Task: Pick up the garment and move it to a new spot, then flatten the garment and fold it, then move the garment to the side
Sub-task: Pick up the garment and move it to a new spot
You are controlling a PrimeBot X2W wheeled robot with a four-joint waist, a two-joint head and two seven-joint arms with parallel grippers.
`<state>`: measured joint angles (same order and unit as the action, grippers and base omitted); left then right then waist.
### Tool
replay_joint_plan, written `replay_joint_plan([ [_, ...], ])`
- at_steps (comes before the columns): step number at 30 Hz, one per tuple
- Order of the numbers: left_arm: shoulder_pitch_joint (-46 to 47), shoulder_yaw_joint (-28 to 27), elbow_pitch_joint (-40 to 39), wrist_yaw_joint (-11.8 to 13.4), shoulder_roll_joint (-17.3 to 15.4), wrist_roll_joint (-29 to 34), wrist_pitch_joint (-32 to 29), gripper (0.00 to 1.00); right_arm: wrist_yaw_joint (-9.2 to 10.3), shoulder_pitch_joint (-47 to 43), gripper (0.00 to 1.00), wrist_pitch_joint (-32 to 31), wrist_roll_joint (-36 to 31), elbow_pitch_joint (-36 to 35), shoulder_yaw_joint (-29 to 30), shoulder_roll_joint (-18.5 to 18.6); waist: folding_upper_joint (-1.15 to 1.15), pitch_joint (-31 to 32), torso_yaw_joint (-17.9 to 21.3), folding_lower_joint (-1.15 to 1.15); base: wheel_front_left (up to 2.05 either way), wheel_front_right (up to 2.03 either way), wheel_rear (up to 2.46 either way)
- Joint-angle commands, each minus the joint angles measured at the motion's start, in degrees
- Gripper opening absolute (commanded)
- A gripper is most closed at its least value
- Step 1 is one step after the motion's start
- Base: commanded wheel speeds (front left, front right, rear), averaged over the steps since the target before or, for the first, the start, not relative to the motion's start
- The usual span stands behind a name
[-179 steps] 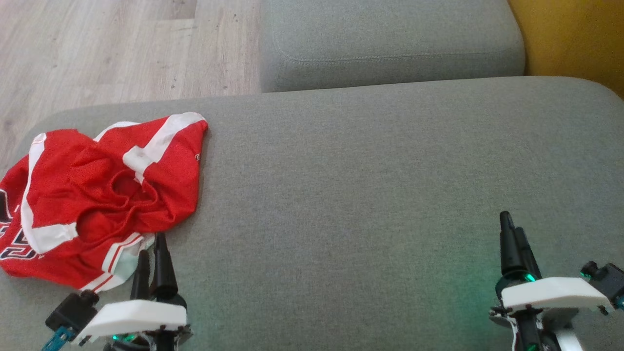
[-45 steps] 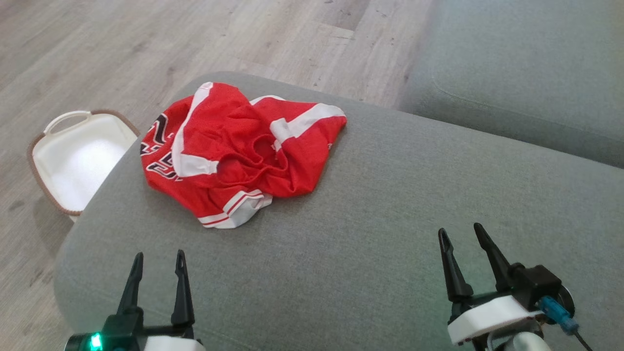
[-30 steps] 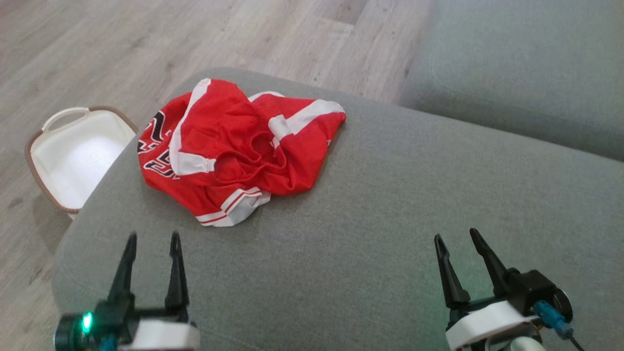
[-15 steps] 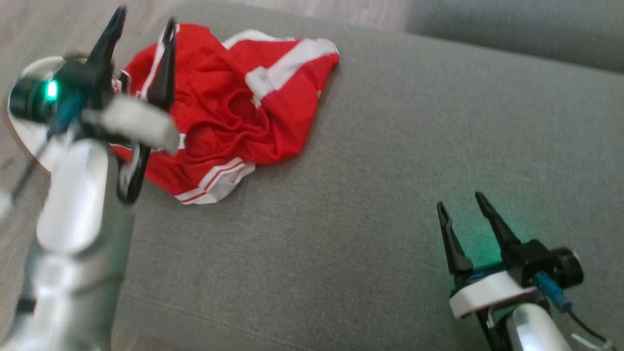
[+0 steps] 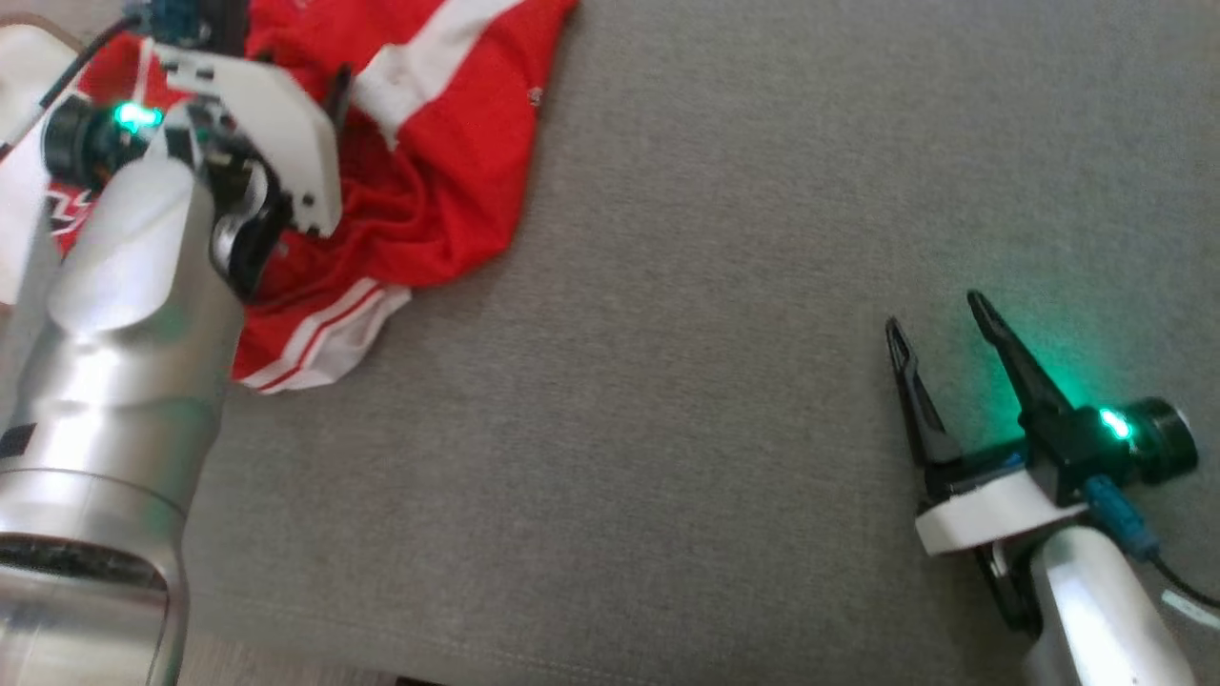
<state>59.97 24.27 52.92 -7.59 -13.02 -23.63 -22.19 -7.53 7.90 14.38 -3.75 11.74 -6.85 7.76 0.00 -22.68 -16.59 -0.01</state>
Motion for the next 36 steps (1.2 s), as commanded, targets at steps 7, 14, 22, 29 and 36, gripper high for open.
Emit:
replay_joint_plan([
  [7, 2.4, -0.5, 6.7, 0.1, -3.9, -2.0, 0.7, 1.00, 0.04, 2.1, 1.00, 0.6, -0.9, -3.7, -0.5, -0.5, 0.00, -3.8, 4.3, 0.01, 0.00, 0.00, 0.00],
  [14, 2.9, 3.7, 7.3, 0.1, -3.8, -5.0, 3.7, 0.00, 0.04, 2.1, 1.00, 0.6, -0.8, -3.6, 0.3, -1.1, 0.00, -2.2, 4.6, 0.01, 0.00, 0.00, 0.00],
  [22, 5.9, 6.1, 5.6, 0.1, -7.9, -6.6, 14.9, 0.00, 0.04, 2.2, 1.00, 0.6, 0.6, -2.2, -1.2, -3.1, 0.00, 3.7, 6.6, 0.01, 0.00, 0.00, 0.00],
  [29, 8.2, 9.4, 2.0, 0.1, -10.5, -7.7, 19.0, 0.00, 0.04, 0.2, 1.00, 0.6, 2.5, -0.8, -1.7, -4.5, 0.00, 11.3, 10.2, 0.01, 0.00, 0.00, 0.00],
  [36, 9.8, 15.6, -6.1, 0.1, -11.7, -9.5, 19.2, 0.00, 0.04, -2.7, 1.00, 0.6, 6.2, -0.1, -3.2, -4.9, 0.00, 18.9, 15.2, 0.01, 0.00, 0.00, 0.00],
])
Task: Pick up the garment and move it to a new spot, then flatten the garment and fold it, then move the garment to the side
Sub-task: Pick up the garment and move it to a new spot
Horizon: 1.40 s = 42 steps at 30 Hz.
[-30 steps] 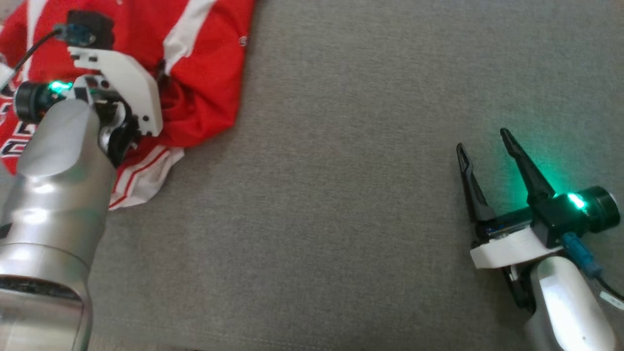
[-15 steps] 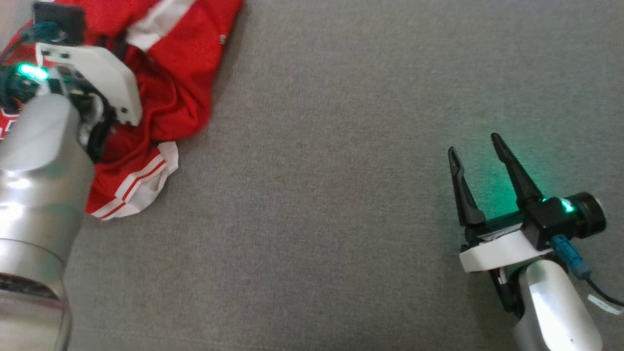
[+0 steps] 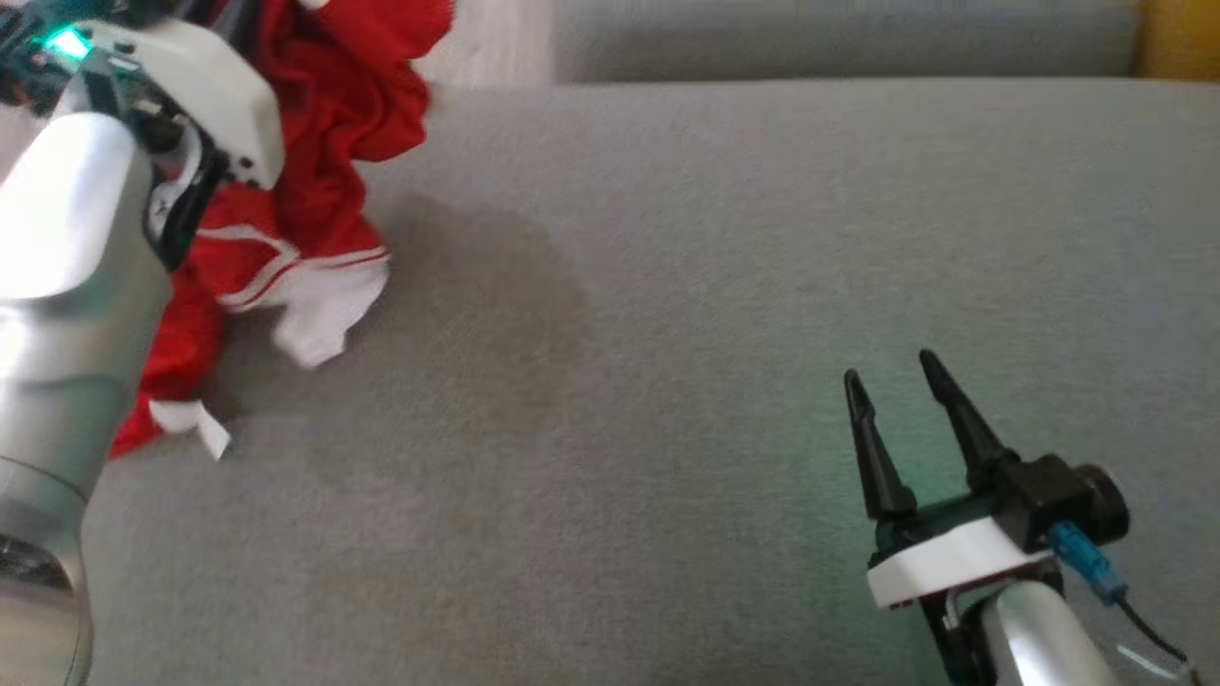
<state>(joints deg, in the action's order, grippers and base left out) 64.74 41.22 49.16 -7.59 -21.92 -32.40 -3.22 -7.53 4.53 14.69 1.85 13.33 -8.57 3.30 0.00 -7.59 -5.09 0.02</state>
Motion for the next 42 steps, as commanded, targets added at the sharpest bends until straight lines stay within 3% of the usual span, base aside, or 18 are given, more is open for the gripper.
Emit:
replay_joint_plan([
  [1, 5.2, -0.6, -3.7, 0.1, -2.8, -1.3, 0.0, 0.00, 0.04, 0.3, 1.00, 0.3, 1.2, -1.7, -1.6, -0.4, 0.00, 4.5, 4.5, -0.02, 0.00, 0.00, 0.00],
  [10, 5.1, 5.2, -15.0, 0.1, -1.3, -6.8, -1.1, 0.00, 0.04, -1.1, 1.00, 0.3, 4.9, -1.5, -4.6, -0.4, 0.00, 8.0, 12.4, -0.02, 0.00, 0.00, 0.00],
  [16, 2.3, 9.6, -18.3, 0.1, 1.0, -8.9, -1.3, 0.00, 0.04, -0.9, 1.00, 0.3, 5.7, -2.1, -4.9, -0.4, 0.00, 7.6, 16.3, -0.02, 0.00, 0.00, 0.00],
  [21, -3.7, 15.3, -19.3, 0.1, 5.0, -10.1, 0.9, 0.00, 0.04, -0.7, 1.00, 0.3, 6.2, -2.8, -5.0, -0.4, 0.00, 5.2, 19.1, -0.02, 0.00, 0.00, 0.00],
  [26, -11.7, 19.7, -14.7, 0.7, 10.9, -8.8, 6.4, 0.00, 0.04, 0.7, 1.00, 0.3, 7.0, -3.4, -4.6, -0.4, 0.00, 0.6, 20.7, -0.02, 0.00, 0.00, 0.00],
  [27, -13.2, 20.5, -13.3, 0.8, 12.0, -8.5, 7.7, 0.22, 0.04, 1.0, 1.00, 0.3, 7.1, -3.6, -4.5, -0.4, 0.00, -0.2, 20.9, -0.02, 0.00, 0.00, 0.00],
  [28, -14.4, 21.4, -11.7, 1.0, 13.0, -7.9, 8.9, 0.93, 0.04, 1.3, 1.00, 0.3, 7.2, -3.7, -4.4, -0.4, 0.00, -0.9, 21.0, -0.02, 0.00, 0.00, 0.00],
  [29, -15.4, 22.0, -10.3, 1.4, 13.9, -7.3, 10.4, 1.00, 0.04, 1.5, 1.00, 0.3, 7.2, -3.8, -4.3, -0.4, 0.00, -1.4, 21.0, -0.02, 0.00, 0.00, 0.00],
  [37, -18.5, 21.2, -5.1, 4.9, 17.4, -5.1, 17.8, 1.00, 0.04, 0.9, 1.00, 0.3, 6.5, -2.9, -2.9, -0.4, 0.00, 0.2, 17.5, -0.02, 0.00, 0.00, 0.00],
  [42, -22.2, 14.6, -12.4, 9.9, 15.2, -1.6, 18.2, 1.00, 0.04, -0.6, 1.00, 0.3, 5.8, -2.5, -1.9, -0.4, 0.00, 3.7, 13.5, -0.02, 0.00, 0.00, 0.00],
])
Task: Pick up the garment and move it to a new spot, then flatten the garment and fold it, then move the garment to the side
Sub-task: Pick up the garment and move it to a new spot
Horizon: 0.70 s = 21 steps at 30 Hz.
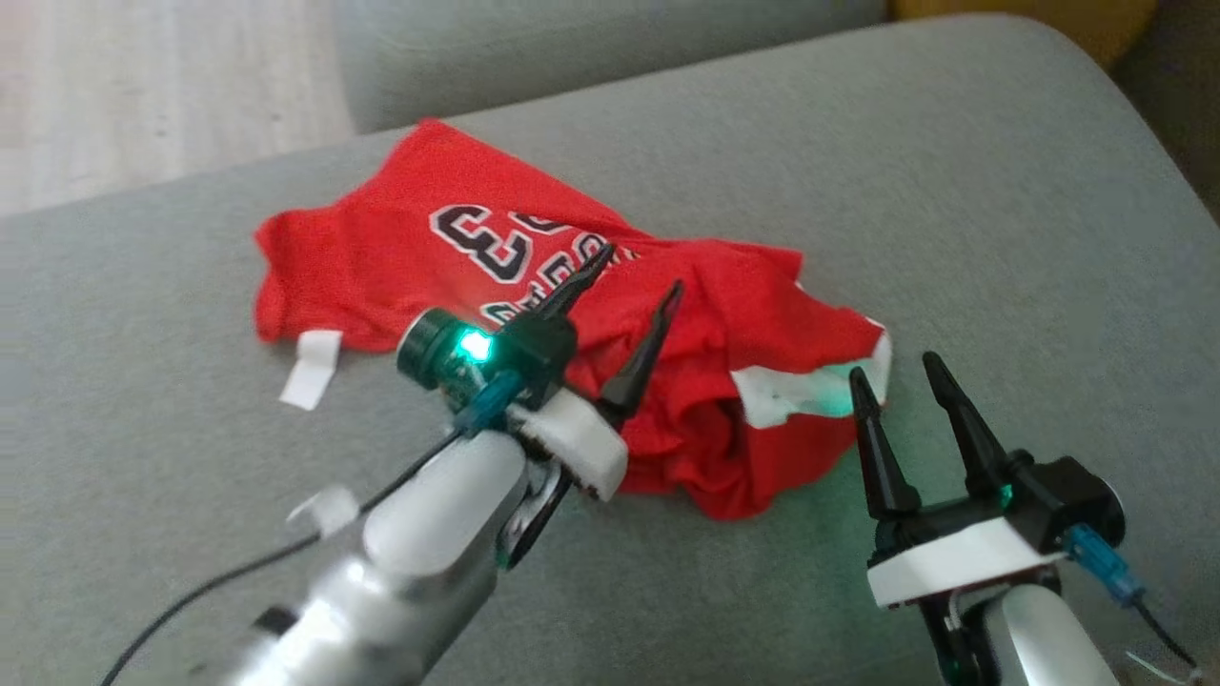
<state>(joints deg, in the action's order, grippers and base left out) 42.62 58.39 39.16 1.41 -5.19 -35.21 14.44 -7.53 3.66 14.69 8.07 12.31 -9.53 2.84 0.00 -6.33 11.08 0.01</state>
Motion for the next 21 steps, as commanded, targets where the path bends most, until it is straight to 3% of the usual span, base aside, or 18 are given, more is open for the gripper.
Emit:
replay_joint_plan([
  [1, -1.8, -4.1, -4.4, 2.0, -2.5, 2.2, 0.5, 1.00, 0.04, -0.1, 1.00, 0.3, -0.6, -1.4, -0.7, 0.0, 0.00, 3.1, -3.5, -0.01, 0.00, 0.00, 0.00],
  [5, -12.6, -12.8, -14.0, 5.9, -7.1, 5.0, 0.5, 1.00, 0.04, -2.0, 1.00, 0.3, -1.3, -1.2, 0.6, 0.0, 0.00, 5.7, -7.4, -0.01, 0.00, 0.00, 0.00],
  [11, -26.6, -23.6, -24.6, 9.4, -9.6, 7.8, 0.5, 1.00, 0.04, -4.0, 1.00, 0.3, -1.9, -1.8, 2.4, 0.0, 0.00, 6.7, -10.9, -0.01, 0.00, 0.00, 0.00],
  [16, -32.7, -27.9, -26.4, 8.5, -9.9, 11.3, 0.6, 1.00, 0.04, -4.4, 1.00, 0.3, -2.5, -2.1, 1.9, 0.0, 0.00, 5.9, -12.2, -0.01, 0.00, 0.00, 0.00],
  [21, -30.6, -28.5, -23.8, 6.3, -10.2, 14.5, 0.6, 1.00, 0.04, -3.2, 1.00, 0.3, -3.7, -3.1, 1.0, 0.0, 0.00, 3.0, -11.8, -0.01, 0.00, 0.00, 0.00],
])
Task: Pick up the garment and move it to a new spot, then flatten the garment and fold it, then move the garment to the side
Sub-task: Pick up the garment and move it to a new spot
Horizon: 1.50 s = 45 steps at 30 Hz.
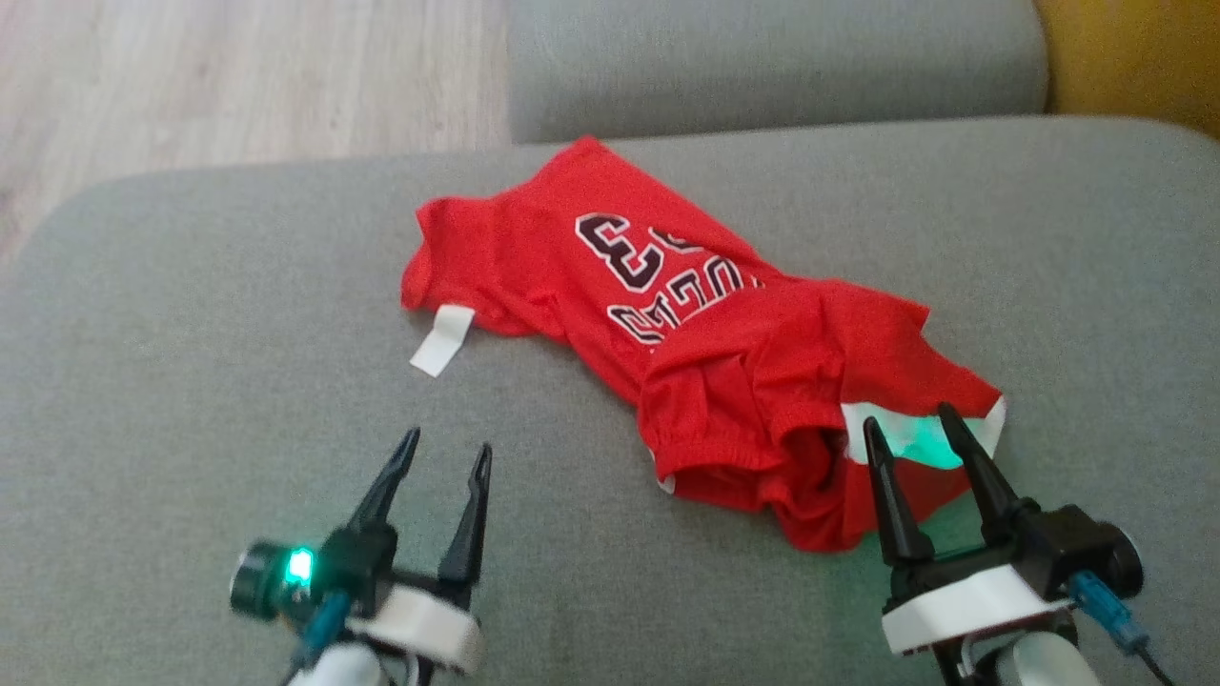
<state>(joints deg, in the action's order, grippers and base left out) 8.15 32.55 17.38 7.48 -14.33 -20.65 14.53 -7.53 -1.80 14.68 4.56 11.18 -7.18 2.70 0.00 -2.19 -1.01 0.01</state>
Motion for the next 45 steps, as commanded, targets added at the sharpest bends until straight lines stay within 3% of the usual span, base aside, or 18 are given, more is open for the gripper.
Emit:
replay_joint_plan([
  [1, 5.4, -2.5, -0.9, -0.5, -1.1, 0.8, 0.5, 1.00, 0.04, 2.7, 1.00, 0.3, -0.6, -2.2, -1.4, 0.2, 0.00, -2.3, 0.5, -0.01, 0.00, 0.00, 0.00],
  [7, 17.0, -1.8, 10.5, -5.9, 2.6, 0.8, 0.2, 1.00, 0.04, 5.0, 1.00, 0.3, -2.4, -2.9, -1.4, 0.2, 0.00, -8.1, 2.3, -0.01, 0.00, 0.00, 0.00],
  [12, 27.1, 0.0, 21.2, -10.2, 6.8, -0.1, -3.3, 1.00, 0.04, 6.9, 1.00, 0.3, -3.4, -3.4, -1.0, 0.2, 0.00, -11.8, 4.1, -0.01, 0.00, 0.00, 0.00],
  [18, 34.7, 1.0, 32.4, -12.6, 9.9, -2.8, -9.4, 1.00, 0.04, 8.6, 1.00, 0.3, -3.4, -3.9, -1.9, 0.2, 0.00, -15.1, 6.5, -0.01, 0.00, 0.00, 0.00],
  [22, 37.3, 2.3, 40.0, -13.7, 10.7, -4.8, -16.8, 1.00, 0.04, 9.0, 1.00, 0.3, -3.2, -4.0, -2.4, 0.2, 0.00, -16.1, 7.9, -0.01, 0.00, 0.00, 0.00],
  [24, 38.0, 2.9, 41.8, -14.2, 10.9, -5.7, -18.1, 0.00, 0.04, 9.0, 1.00, 0.3, -3.2, -4.0, -2.3, 0.2, 0.00, -16.1, 8.4, -0.01, 0.00, 0.00, 0.00],
  [36, 41.0, 6.5, 36.3, -14.9, 11.2, -9.6, -3.1, 0.00, 0.04, 5.9, 1.00, 0.3, -1.5, -2.7, -1.9, 0.2, 0.00, -7.3, 6.0, -0.01, 0.00, 0.00, 0.00],
  [45, 50.7, 6.8, 25.8, -15.0, 4.2, -15.2, -2.9, 0.00, 0.04, 3.0, 1.00, 0.3, 0.0, -2.5, -2.6, 0.2, 0.00, -1.7, 2.8, -0.01, 0.00, 0.00, 0.00],
])
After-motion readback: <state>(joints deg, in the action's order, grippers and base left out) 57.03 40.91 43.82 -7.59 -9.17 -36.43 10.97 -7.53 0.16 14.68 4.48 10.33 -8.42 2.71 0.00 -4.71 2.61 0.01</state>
